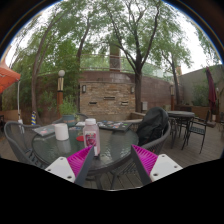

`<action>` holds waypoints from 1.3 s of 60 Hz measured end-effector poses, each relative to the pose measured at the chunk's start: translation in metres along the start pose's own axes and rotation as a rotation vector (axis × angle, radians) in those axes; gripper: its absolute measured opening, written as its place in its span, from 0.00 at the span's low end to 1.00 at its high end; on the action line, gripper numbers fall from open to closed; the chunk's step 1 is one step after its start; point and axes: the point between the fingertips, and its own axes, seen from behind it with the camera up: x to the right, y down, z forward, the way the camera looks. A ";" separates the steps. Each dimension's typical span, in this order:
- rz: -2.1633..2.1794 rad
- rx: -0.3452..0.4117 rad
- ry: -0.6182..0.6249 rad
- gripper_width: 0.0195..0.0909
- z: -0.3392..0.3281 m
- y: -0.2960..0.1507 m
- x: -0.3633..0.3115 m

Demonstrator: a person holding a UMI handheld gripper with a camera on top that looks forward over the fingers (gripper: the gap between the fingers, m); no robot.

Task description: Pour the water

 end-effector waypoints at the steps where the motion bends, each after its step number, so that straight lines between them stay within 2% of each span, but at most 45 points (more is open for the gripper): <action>1: 0.009 0.003 -0.009 0.86 0.006 0.000 -0.007; 6: 0.031 0.035 -0.046 0.86 0.037 -0.004 -0.036; 12: -0.010 0.031 -0.046 0.85 0.075 0.001 -0.061; 23: -0.097 0.030 -0.002 0.83 0.128 0.013 -0.093; 36: -0.118 0.041 0.099 0.84 0.180 0.018 -0.085; 39: -0.110 0.026 0.095 0.77 0.187 0.023 -0.090; 40: -0.113 0.003 0.095 0.71 0.190 0.029 -0.090; 42: -0.126 -0.025 0.110 0.51 0.194 0.038 -0.089; 50: -0.121 -0.022 0.099 0.43 0.194 0.036 -0.093; 57: -0.106 -0.042 0.089 0.30 0.189 0.037 -0.094; 63: -0.127 -0.069 0.068 0.29 0.187 0.029 -0.096; 64: -0.152 -0.058 0.072 0.24 0.188 0.027 -0.098; 69: -0.290 -0.018 0.110 0.24 0.192 -0.015 -0.094; 78: -0.759 0.032 0.109 0.24 0.226 -0.096 -0.134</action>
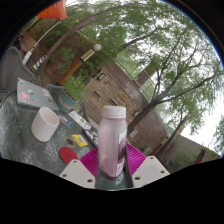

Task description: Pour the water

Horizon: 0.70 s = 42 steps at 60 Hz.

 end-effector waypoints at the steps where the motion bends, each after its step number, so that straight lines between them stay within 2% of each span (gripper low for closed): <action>1: -0.075 0.010 0.011 0.24 0.008 -0.010 -0.004; 12: -0.952 0.111 0.041 0.24 0.056 -0.082 -0.045; 19: -1.331 0.142 0.092 0.24 0.070 -0.092 -0.068; 23: -1.569 0.188 0.123 0.24 0.079 -0.110 -0.078; 27: -1.714 0.232 0.126 0.24 0.081 -0.115 -0.094; 28: -1.728 0.226 0.175 0.24 0.076 -0.111 -0.099; 30: -1.774 0.227 0.185 0.24 0.074 -0.111 -0.100; 31: -1.807 0.239 0.136 0.24 0.085 -0.116 -0.101; 34: -1.841 0.246 0.145 0.24 0.081 -0.116 -0.102; 35: -1.834 0.236 0.197 0.24 0.076 -0.110 -0.106; 36: -1.842 0.237 0.197 0.24 0.074 -0.109 -0.106; 37: -1.867 0.246 0.140 0.24 0.086 -0.115 -0.106; 42: -1.867 0.251 0.137 0.24 0.081 -0.112 -0.106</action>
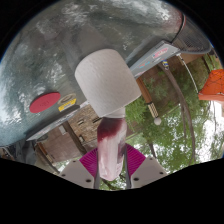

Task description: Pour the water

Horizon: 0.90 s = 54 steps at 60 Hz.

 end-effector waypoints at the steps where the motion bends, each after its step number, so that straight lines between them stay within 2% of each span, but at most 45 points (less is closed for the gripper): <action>1: 0.003 0.002 -0.002 0.24 0.006 -0.002 0.000; 9: 0.096 0.020 0.019 0.24 0.014 -0.002 0.008; 13: 0.273 0.008 0.044 0.24 0.006 0.012 0.019; 19: 0.782 -0.043 0.043 0.24 0.006 0.049 0.024; 26: 1.534 -0.096 -0.039 0.24 0.002 0.067 -0.015; 32: 2.160 -0.064 -0.131 0.24 0.003 0.042 -0.055; 39: 2.683 0.045 -0.316 0.24 0.009 -0.017 -0.085; 49: 2.683 0.019 -0.386 0.24 0.019 -0.053 -0.124; 54: 2.653 0.042 -0.424 0.24 0.017 -0.066 -0.125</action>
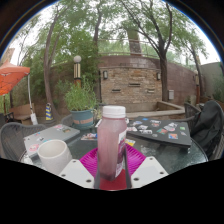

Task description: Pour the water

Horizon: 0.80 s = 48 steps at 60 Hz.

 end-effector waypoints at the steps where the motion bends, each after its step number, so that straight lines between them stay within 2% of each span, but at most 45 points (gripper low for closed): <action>1: -0.010 -0.007 0.003 0.24 0.001 0.004 -0.002; 7: -0.045 -0.044 0.005 0.24 0.001 0.020 -0.002; 12: -0.048 -0.045 0.025 0.24 -0.004 0.021 0.002; 24: -0.128 -0.072 0.039 0.35 -0.009 0.026 0.000; 28: -0.142 -0.074 0.046 0.36 -0.008 0.026 0.000; 33: -0.154 -0.077 0.055 0.45 -0.013 0.027 0.001; 36: -0.156 -0.103 0.056 0.51 -0.013 0.032 0.002; 38: -0.153 -0.131 0.057 0.62 -0.015 0.038 0.003; 42: -0.143 -0.156 0.044 0.92 -0.023 0.045 0.000; 48: -0.154 -0.150 0.059 0.90 -0.050 0.043 0.000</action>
